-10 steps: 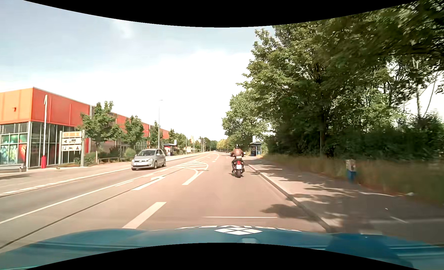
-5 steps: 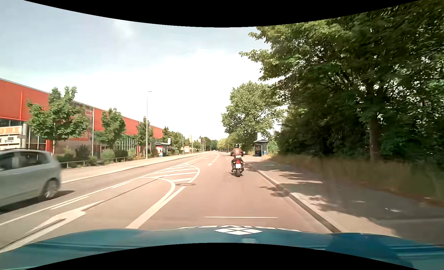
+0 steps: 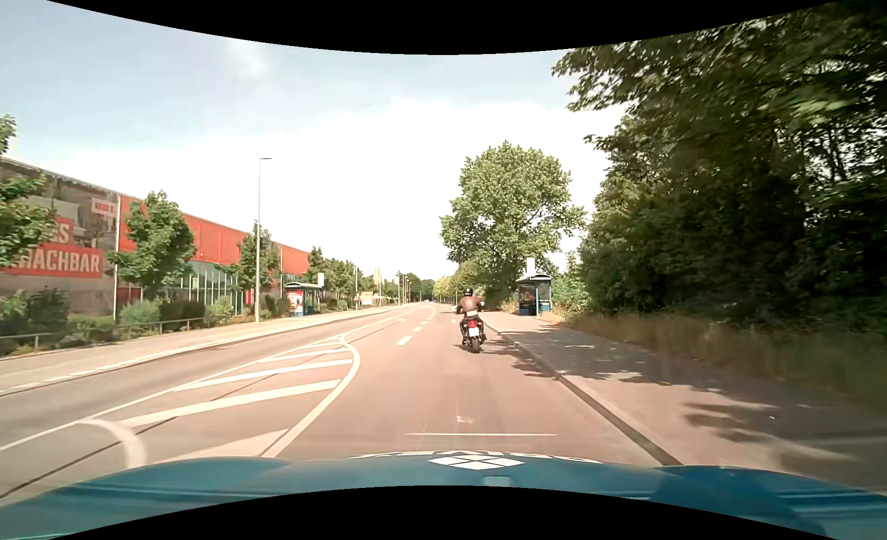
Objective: Follow the waypoints while adhering to traffic rules and regulations
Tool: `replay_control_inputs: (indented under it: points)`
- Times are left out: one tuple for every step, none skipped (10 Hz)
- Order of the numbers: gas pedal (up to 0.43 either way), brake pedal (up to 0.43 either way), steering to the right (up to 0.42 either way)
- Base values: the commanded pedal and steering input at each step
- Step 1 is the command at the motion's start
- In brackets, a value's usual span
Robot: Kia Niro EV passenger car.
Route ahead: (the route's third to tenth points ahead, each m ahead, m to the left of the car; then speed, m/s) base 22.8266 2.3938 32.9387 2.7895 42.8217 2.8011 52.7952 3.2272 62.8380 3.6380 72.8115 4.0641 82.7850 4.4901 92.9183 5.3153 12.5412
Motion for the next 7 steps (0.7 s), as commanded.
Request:
replay_control_inputs:
  points:
    - [0.0, 0.0, -0.004]
    - [0.008, 0.0, -0.004]
    - [0.02, 0.0, -0.005]
    - [0.02, 0.0, -0.005]
    - [0.02, 0.0, -0.005]
    - [0.02, 0.0, -0.006]
    - [0.02, 0.0, -0.006]
